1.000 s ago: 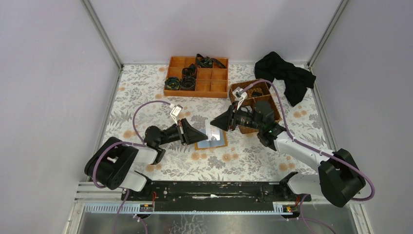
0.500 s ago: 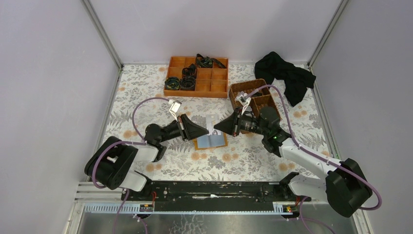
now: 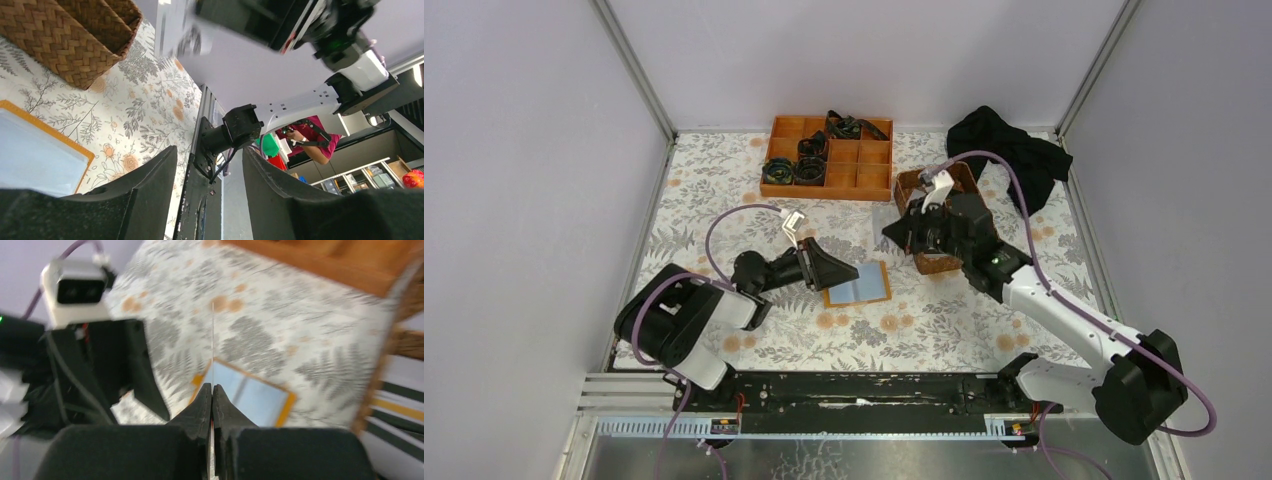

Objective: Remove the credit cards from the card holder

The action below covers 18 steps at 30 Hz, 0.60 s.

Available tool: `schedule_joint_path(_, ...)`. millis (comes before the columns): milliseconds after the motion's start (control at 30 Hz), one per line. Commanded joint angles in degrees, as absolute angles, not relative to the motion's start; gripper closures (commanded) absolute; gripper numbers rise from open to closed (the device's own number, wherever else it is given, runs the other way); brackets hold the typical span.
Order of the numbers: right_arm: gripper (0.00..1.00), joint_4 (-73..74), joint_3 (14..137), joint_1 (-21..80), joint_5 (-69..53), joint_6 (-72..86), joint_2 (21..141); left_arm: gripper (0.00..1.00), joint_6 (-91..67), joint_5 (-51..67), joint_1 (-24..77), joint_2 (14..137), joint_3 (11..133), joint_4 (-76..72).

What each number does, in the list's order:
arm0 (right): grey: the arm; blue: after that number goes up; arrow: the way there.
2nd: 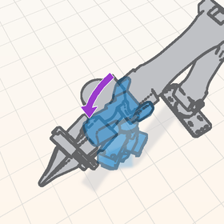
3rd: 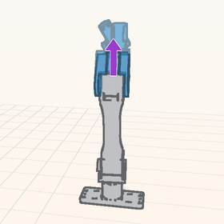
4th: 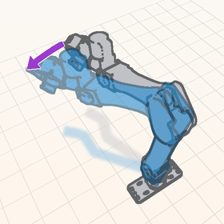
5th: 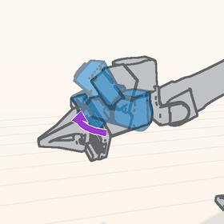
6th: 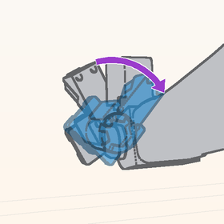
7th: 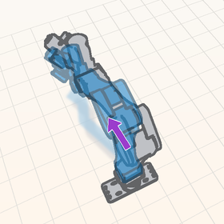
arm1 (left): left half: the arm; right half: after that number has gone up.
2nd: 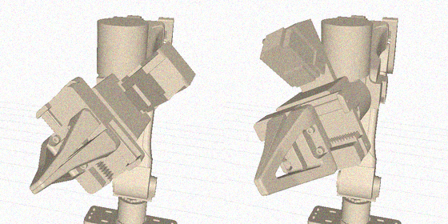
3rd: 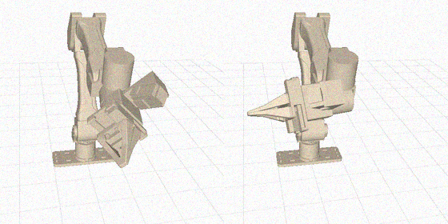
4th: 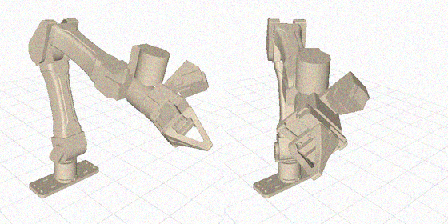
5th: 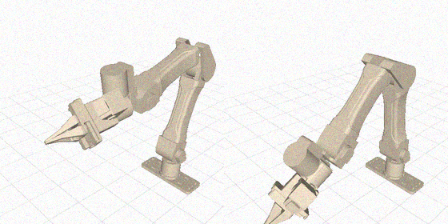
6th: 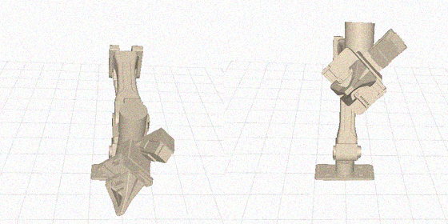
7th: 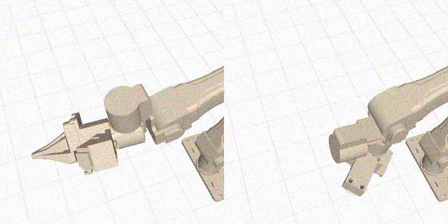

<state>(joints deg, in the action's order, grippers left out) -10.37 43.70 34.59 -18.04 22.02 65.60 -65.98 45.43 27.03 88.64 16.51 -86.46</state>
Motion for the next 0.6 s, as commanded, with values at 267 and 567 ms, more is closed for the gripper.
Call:
schedule_joint_path(267,1.0,25.5,68.6,32.7,21.1,6.7,83.3,0.41,-68.7,46.6,27.4,94.2,19.5,-88.3)
schedule_joint_path(567,1.0,32.2,74.5,32.6,24.4,4.7,92.6,0.4,-69.2,49.2,27.3,95.1,20.5,-90.2)
